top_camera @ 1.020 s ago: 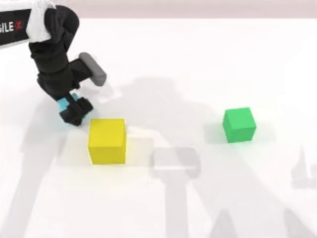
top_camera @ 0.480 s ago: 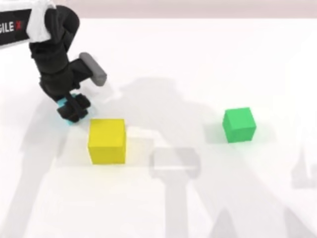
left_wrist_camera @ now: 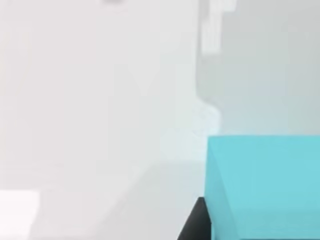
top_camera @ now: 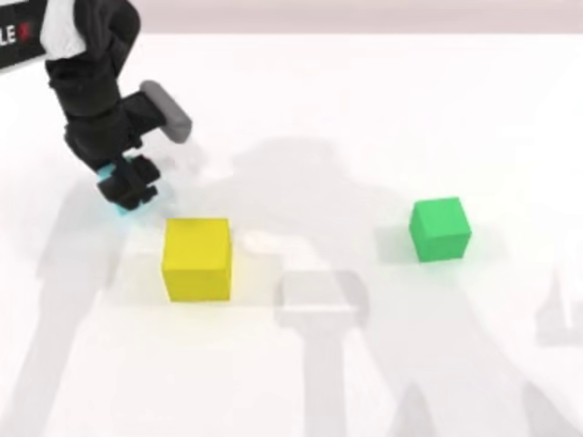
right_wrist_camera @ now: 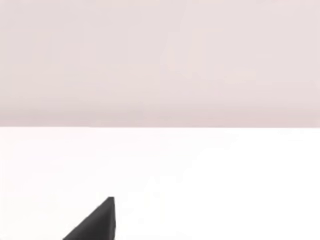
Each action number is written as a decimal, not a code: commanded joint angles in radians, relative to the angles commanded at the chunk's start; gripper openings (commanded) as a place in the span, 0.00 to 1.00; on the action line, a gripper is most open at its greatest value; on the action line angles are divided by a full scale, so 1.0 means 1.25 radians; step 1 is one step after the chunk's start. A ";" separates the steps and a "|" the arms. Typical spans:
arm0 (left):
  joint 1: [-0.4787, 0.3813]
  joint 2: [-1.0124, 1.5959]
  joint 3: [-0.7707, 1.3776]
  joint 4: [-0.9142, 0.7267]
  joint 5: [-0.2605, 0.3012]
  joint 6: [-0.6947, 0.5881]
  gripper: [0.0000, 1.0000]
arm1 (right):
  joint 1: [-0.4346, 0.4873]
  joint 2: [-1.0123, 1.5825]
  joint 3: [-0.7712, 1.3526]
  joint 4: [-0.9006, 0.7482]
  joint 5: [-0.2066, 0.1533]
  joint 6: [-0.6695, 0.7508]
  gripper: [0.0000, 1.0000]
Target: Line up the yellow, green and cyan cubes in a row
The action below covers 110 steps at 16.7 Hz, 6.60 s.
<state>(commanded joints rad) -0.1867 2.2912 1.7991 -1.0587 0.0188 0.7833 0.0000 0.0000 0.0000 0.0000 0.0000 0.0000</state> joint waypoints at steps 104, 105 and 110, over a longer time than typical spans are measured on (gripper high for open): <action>0.047 -1.504 -1.153 0.616 -0.024 -0.539 1.00 | 0.271 1.432 1.210 -0.825 -0.002 0.184 1.00; 0.070 -1.564 -1.209 0.657 -0.023 -0.555 1.00 | 0.282 1.494 1.262 -0.858 -0.002 0.192 1.00; 0.150 -1.786 -1.403 0.813 -0.017 -0.614 1.00 | 0.320 1.706 1.445 -0.969 0.001 0.218 1.00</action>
<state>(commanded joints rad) 0.0008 0.0581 0.0459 -0.0426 -0.0022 0.0154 0.3997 2.1330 1.8058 -1.2116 0.0014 0.2728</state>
